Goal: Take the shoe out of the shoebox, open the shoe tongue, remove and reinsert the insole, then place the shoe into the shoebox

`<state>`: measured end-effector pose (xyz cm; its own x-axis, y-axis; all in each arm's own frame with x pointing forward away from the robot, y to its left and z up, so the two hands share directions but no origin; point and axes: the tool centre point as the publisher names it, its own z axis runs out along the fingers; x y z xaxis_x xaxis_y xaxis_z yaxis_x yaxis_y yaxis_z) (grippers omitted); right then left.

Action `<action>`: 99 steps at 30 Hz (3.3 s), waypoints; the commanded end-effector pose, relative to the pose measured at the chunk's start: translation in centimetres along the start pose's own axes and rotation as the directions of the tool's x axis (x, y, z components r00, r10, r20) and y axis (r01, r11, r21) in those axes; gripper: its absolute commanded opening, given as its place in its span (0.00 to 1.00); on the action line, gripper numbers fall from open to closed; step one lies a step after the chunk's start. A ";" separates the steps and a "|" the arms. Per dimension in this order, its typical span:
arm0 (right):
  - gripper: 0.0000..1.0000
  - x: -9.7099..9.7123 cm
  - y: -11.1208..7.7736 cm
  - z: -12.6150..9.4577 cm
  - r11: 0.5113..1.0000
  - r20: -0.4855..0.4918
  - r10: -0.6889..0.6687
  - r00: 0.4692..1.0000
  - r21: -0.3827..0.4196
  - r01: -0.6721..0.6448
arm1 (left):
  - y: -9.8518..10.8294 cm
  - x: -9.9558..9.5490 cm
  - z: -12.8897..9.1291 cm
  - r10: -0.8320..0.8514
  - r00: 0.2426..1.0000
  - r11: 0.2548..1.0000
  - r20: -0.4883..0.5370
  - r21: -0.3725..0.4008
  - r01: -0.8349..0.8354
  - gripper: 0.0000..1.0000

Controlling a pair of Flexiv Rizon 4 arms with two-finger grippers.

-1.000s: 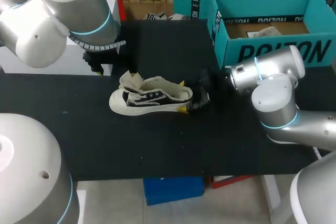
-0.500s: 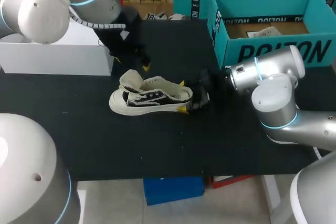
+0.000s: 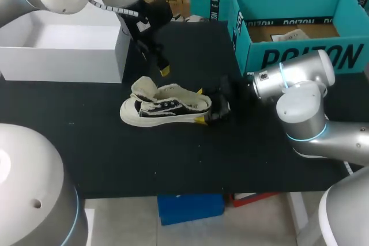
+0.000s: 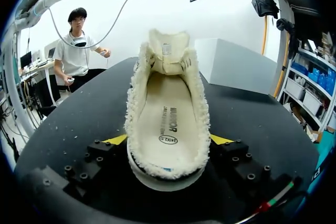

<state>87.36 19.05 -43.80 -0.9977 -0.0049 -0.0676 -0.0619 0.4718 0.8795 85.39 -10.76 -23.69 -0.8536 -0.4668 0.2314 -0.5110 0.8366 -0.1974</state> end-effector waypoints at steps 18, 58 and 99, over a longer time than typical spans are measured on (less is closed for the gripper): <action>0.00 -0.1 -0.2 0.1 1.000 0.000 0.002 1.000 0.001 -0.002 | -1.3 -0.2 0.4 0.418 0.891 0.840 -0.179 -0.297 -0.454 0.00; 0.00 -0.1 -0.2 0.1 1.000 0.000 0.002 1.000 0.001 -0.002 | -0.5 -1.1 3.6 0.416 0.885 0.876 -0.209 -0.172 -0.452 0.00; 0.00 -0.1 -0.2 0.1 1.000 0.000 0.002 1.000 0.001 -0.002 | 0.5 -1.4 6.3 0.442 0.874 0.870 -0.204 -0.140 -0.472 0.00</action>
<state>87.36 19.04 -43.80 -0.9977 -0.0050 -0.0676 -0.0619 0.4719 0.8795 85.97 -12.07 -29.45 -0.9497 0.0171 0.3128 -0.0228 0.9921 -0.1235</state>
